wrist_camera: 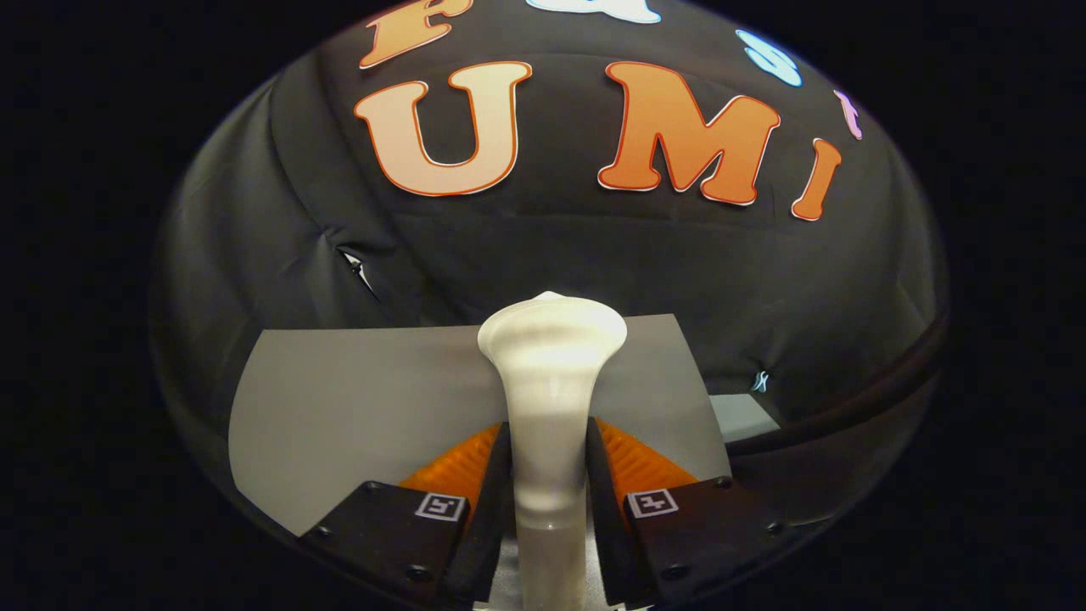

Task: Iron the clothes twice with a garment steamer, once on the left side and once on the right side.

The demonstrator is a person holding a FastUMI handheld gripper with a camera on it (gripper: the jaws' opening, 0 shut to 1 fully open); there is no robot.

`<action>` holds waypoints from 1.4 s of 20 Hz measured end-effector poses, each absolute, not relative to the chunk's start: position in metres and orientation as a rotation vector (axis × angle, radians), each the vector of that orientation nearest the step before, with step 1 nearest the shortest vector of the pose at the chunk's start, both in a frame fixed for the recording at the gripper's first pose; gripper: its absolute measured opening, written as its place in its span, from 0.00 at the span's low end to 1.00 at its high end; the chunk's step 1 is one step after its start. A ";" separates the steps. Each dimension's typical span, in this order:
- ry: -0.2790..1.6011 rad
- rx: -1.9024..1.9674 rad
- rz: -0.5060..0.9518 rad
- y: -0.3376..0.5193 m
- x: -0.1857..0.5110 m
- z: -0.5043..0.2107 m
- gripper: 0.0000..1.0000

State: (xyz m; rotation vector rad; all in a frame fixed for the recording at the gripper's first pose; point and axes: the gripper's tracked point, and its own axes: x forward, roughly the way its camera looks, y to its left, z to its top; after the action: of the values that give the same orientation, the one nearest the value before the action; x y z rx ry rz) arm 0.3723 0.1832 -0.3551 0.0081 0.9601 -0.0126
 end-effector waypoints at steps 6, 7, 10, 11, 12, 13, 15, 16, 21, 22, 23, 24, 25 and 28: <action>0.741 0.066 0.012 0.182 0.370 -0.310 0.38; 0.701 0.069 0.026 0.182 0.366 -0.297 0.38; 0.603 0.070 0.062 0.183 0.346 -0.265 0.38; 0.577 0.074 0.073 0.184 0.338 -0.254 0.38; 0.561 0.083 0.086 0.185 0.327 -0.244 0.38; 0.546 0.094 0.103 0.185 0.312 -0.234 0.38; 0.509 0.084 0.124 0.182 0.291 -0.218 0.38; 0.477 0.080 0.129 0.179 0.283 -0.207 0.38; 0.374 0.087 0.153 0.166 0.227 -0.158 0.38; 0.348 0.080 0.156 0.161 0.216 -0.148 0.38; 0.319 0.076 0.153 0.154 0.202 -0.137 0.38; 0.300 0.073 0.145 0.143 0.189 -0.130 0.38; 0.277 0.071 0.136 0.131 0.172 -0.120 0.37; 0.238 0.079 0.088 0.084 0.147 -0.103 0.37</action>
State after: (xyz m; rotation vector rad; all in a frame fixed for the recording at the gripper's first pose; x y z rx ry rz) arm 0.1473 0.0838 -0.1029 0.0791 0.2385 0.0880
